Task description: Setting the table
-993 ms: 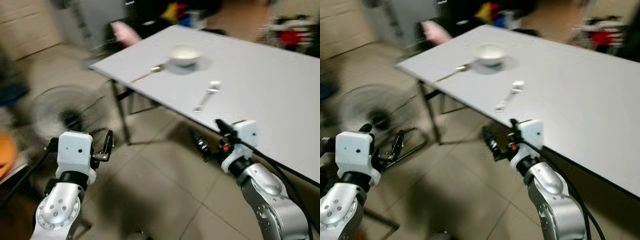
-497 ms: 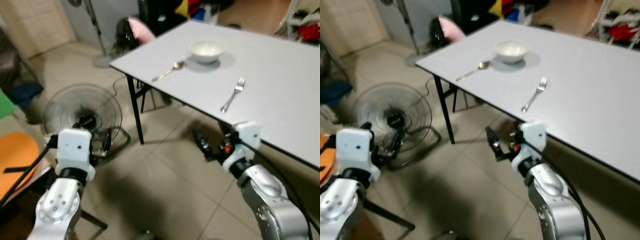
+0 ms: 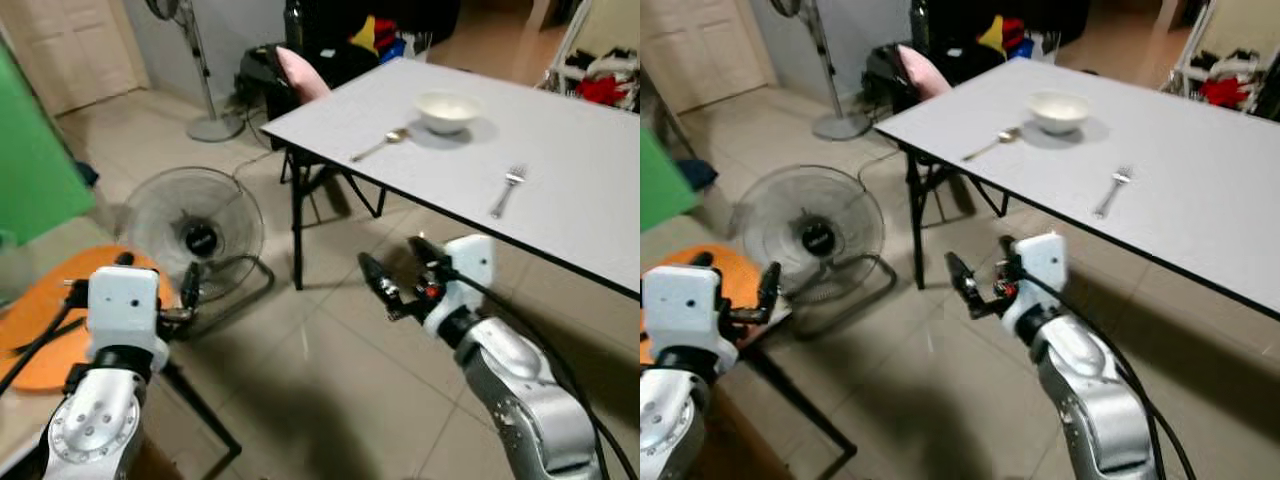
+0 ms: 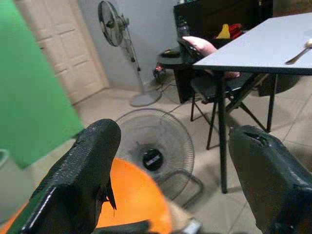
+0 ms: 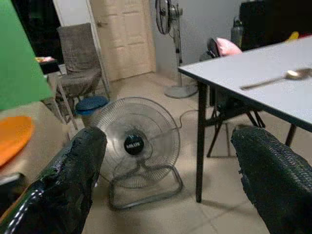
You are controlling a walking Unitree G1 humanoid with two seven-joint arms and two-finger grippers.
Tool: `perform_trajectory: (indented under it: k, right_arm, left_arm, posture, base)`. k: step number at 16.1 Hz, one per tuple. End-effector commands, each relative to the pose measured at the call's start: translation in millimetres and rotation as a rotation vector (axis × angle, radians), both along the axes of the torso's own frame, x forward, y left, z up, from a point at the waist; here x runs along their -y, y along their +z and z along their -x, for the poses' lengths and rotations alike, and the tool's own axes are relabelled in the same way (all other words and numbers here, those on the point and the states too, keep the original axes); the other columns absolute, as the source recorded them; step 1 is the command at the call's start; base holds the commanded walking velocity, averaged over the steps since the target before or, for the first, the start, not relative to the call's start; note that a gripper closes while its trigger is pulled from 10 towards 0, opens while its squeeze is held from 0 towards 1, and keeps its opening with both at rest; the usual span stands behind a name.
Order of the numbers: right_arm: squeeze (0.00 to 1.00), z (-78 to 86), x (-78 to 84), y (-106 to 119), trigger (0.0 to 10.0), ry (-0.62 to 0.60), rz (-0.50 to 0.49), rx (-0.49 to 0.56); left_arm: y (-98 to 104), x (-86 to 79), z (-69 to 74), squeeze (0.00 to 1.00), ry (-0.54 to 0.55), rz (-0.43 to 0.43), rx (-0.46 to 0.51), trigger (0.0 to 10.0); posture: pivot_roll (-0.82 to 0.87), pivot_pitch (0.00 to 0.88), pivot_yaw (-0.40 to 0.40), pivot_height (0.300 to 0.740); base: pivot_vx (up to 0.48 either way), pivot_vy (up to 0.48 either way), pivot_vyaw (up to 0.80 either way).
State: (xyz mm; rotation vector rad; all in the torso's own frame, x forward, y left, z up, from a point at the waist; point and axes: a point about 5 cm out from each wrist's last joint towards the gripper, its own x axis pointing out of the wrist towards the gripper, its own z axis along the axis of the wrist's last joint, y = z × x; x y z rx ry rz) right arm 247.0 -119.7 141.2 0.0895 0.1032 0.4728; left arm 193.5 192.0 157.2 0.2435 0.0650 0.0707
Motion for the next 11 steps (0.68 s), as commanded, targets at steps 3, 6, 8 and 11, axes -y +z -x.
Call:
perform_trajectory:
  k: [3, 6, 8, 11]
  right_arm:
    - [0.00, -3.0, 2.5, -2.1, 10.0, 0.007, 0.004, -0.023]
    - [0.00, -4.5, -2.2, -2.8, 10.0, 0.033, 0.004, -0.033]
    - [0.00, -5.5, -4.3, -2.2, 10.0, 0.042, 0.003, -0.035]
    - [0.00, -7.7, -4.8, -1.2, 10.0, 0.052, 0.009, -0.037]
  left_arm:
    - [2.2, -0.4, 0.7, 0.00, 0.017, -0.002, 0.004, 10.0]
    - [3.3, -2.2, 2.7, 0.00, 0.032, 0.006, 0.006, 10.0]
    - [4.9, -4.0, 2.1, 0.00, 0.043, -0.024, 0.009, 10.0]
    - [6.9, -4.8, -0.8, 0.00, 0.070, 0.064, 0.022, 10.0]
  posture:
    - [-0.01, 0.000, 0.045, 0.740]
    - [0.00, 0.000, 0.036, 0.740]
    - [0.00, 0.000, 0.033, 0.740]
    - [0.00, 0.000, 0.034, 0.740]
  base:
    - [0.000, 0.345, 0.00]
    - [0.000, 0.335, 0.00]
    - [0.000, 0.000, 0.00]
    - [0.000, 0.000, 0.00]
